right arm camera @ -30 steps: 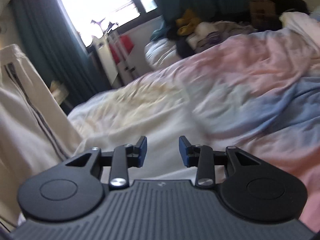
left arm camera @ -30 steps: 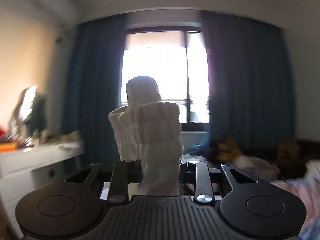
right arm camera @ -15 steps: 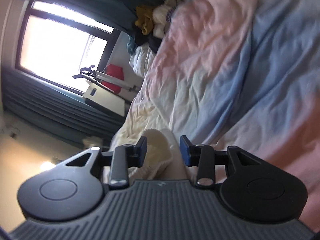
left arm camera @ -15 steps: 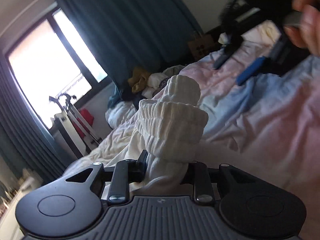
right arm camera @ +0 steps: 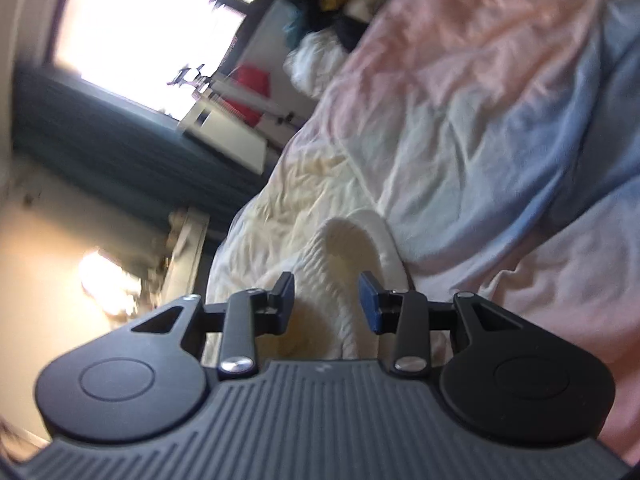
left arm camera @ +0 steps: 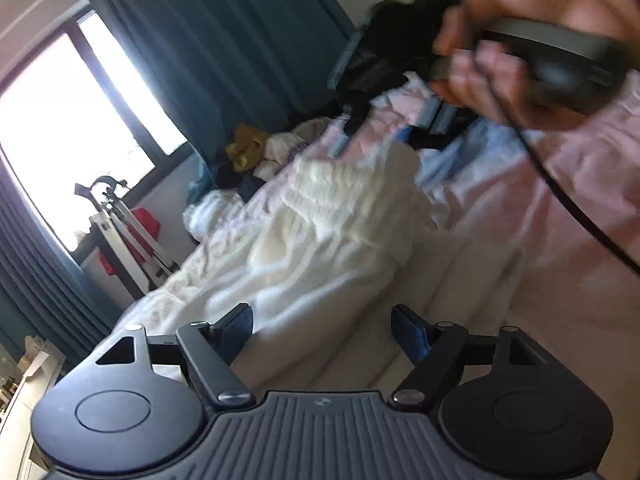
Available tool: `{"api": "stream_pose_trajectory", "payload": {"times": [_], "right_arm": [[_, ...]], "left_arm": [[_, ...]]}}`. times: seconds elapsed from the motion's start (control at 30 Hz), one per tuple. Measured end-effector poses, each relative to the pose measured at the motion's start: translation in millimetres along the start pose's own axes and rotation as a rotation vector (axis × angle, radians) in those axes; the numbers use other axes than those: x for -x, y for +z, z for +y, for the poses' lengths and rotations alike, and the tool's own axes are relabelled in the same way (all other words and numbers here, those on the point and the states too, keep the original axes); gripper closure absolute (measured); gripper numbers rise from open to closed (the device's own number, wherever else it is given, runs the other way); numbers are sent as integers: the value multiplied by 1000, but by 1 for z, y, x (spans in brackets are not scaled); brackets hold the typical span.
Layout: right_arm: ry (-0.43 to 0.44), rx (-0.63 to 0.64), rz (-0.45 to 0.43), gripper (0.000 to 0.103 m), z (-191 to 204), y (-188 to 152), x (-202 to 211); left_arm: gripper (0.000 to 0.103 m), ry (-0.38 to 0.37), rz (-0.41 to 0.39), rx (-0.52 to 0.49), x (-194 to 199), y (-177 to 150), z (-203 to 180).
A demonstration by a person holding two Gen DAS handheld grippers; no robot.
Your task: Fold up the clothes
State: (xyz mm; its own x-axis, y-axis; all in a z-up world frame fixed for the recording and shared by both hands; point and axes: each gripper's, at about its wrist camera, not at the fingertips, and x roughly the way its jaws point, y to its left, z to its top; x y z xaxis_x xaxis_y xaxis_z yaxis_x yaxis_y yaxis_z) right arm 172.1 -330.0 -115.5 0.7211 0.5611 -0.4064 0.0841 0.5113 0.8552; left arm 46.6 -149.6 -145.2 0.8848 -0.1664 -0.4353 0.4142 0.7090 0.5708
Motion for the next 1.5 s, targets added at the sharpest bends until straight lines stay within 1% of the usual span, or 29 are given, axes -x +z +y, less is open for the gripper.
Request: {"api": "stream_pose_trajectory", "payload": {"times": [0.1,0.2,0.27,0.3,0.37,0.4,0.43,0.47,0.5,0.53,0.57,0.63,0.67,0.73,0.8,0.83,0.9,0.93,1.0,1.07,1.13,1.2,1.23,1.27,1.33,1.43,1.5], "right_arm": [[30,-98,24,64,-13,5,-22],[91,-169,97,64,-23,4,-42],[100,-200,75,66,-27,1,-45],[108,-209,59,68,-28,0,-45],[127,-205,44,81,-25,-2,-44],[125,-187,36,84,-21,-3,-42],[123,-169,29,91,-18,-3,-41],[118,-153,17,92,-14,-3,-38],[110,-140,0,93,-10,-3,-33],[102,-128,-16,93,-6,-3,-29],[94,-113,-37,93,-2,-4,-24],[81,-108,-85,94,1,-3,-11],[75,-121,-104,94,-2,-2,-6],[39,-164,-119,94,-15,-2,2],[-5,-214,-104,94,-31,-3,6],[-6,-256,-87,94,-40,-4,5],[23,-321,-59,93,-51,-5,3],[37,-336,-48,92,-52,-5,3],[49,-326,-47,91,-49,-2,10],[59,-279,-85,90,-39,0,25],[109,-212,-156,90,-29,3,45],[177,-169,-200,90,-21,8,57],[214,-166,-203,87,-18,9,59],[255,-182,-187,79,-18,9,57],[320,-213,-146,71,-18,7,53],[323,-260,-48,69,-19,-2,45],[288,-286,-11,68,-21,-10,42]], "left_arm": [[25,17,-7,9,0,-6,1],[28,16,-24,-20,-1,-9,2],[31,-1,-23,-7,-7,-11,4],[36,-8,-22,0,-10,-12,5],[44,-22,-20,13,-13,-12,7],[52,-28,-23,21,-15,-12,9],[59,-34,-28,28,-14,-11,11],[63,-40,-33,35,-14,-11,13],[72,-49,-40,34,-12,-12,13],[79,-50,-44,29,-10,-12,13],[81,-51,-46,25,-8,-11,12],[91,-60,-57,26,-1,-9,11],[92,-66,-65,32,3,-8,11],[92,-82,-69,50,9,-6,9],[92,-88,-62,52,10,-8,5],[91,-85,-59,43,10,-9,2],[89,-82,-55,36,8,-12,1],[86,-82,-53,37,8,-13,2],[80,-83,-51,58,10,-14,6],[73,-82,-42,86,12,-14,11],[55,-61,-21,124,11,-14,14],[51,-38,-9,136,12,-15,15],[51,-30,-6,130,13,-16,15],[51,-23,-3,122,14,-18,15],[50,-9,18,107,20,-21,14],[50,13,44,111,32,-25,14],[50,29,53,120,40,-28,15]]}}
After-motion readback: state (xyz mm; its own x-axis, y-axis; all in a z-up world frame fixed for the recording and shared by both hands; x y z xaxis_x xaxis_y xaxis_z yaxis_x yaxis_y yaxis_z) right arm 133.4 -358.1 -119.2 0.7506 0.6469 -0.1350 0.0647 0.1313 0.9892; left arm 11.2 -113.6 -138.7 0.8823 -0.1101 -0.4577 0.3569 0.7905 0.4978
